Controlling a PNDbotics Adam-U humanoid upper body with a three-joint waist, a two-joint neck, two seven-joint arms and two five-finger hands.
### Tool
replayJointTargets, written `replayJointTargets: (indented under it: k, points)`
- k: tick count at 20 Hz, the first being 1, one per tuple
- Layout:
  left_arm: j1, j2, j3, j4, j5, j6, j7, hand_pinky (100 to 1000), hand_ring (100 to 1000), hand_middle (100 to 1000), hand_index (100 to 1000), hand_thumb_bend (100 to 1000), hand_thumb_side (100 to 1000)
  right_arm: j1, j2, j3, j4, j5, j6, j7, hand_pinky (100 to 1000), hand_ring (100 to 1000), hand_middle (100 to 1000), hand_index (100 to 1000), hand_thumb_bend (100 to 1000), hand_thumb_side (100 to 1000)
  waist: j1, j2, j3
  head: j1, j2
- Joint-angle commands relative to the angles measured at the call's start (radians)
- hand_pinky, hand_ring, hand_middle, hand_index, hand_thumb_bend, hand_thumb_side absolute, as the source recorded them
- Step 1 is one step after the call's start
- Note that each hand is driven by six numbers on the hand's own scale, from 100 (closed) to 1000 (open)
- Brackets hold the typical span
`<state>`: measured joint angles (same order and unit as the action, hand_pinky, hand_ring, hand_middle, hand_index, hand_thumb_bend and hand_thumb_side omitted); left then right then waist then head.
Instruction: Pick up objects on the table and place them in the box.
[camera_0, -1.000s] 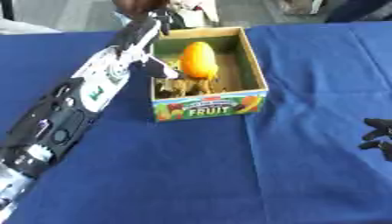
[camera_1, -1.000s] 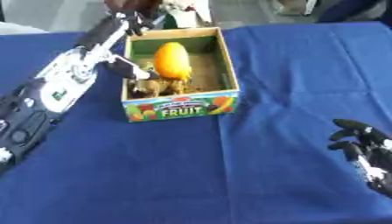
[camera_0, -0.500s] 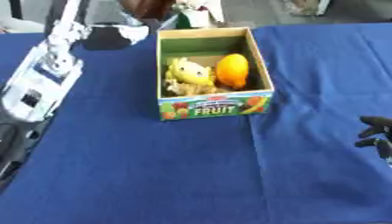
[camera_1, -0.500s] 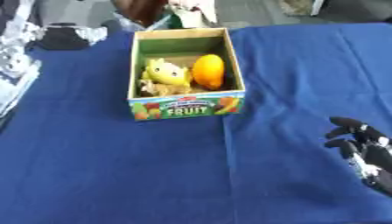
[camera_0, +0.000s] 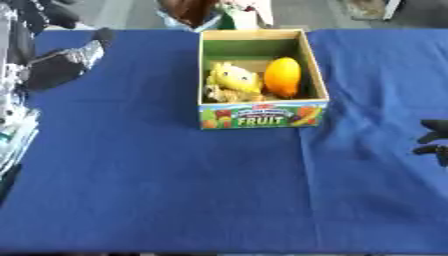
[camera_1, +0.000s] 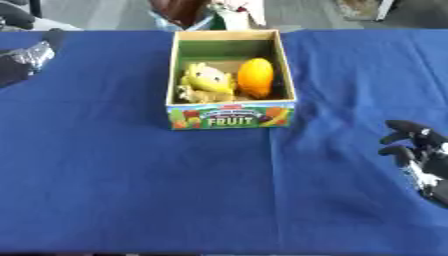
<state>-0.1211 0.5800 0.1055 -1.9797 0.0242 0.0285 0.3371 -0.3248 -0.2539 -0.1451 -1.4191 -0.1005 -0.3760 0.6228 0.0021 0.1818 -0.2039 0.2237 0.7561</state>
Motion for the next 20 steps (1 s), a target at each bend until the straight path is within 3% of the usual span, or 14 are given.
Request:
replayJointTargets:
  k: [1, 8, 20]
  points:
    - [0.017, -0.039, 0.024, -0.020, -0.013, 0.006, 0.015, 586, 549, 572, 716, 573, 100, -0.007, -0.026, -0.008, -0.015, -0.012, 0.005, -0.009, 693, 1000, 640, 887, 100, 394, -0.001, -0.018, 0.003, 0.000, 0.013]
    - [0.080, -0.148, 0.016, -0.020, -0.040, 0.041, 0.018, 579, 536, 559, 709, 560, 100, -0.001, -0.022, -0.006, -0.019, -0.022, 0.015, -0.019, 691, 1000, 641, 887, 100, 397, -0.010, -0.017, 0.013, -0.019, 0.014]
    - [0.092, -0.201, -0.010, -0.001, -0.047, 0.075, -0.002, 567, 509, 528, 692, 548, 107, 0.003, -0.016, 0.000, -0.020, -0.022, 0.018, -0.022, 690, 1000, 633, 884, 100, 406, -0.010, -0.012, 0.009, -0.027, 0.014]
